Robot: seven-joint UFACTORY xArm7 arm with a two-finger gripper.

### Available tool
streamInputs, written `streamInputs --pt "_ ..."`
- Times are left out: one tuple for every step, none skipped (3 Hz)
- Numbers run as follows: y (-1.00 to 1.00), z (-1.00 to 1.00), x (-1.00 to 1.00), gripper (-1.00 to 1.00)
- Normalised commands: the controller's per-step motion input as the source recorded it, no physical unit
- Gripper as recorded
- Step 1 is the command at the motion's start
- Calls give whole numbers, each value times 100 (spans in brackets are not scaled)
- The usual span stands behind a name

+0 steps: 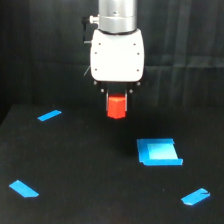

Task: Pick up the red object from the table

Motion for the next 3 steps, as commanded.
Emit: streamInputs --pt "4 10 -4 -88" --pt "-1 1 3 -92" --pt "-4 13 3 -97"
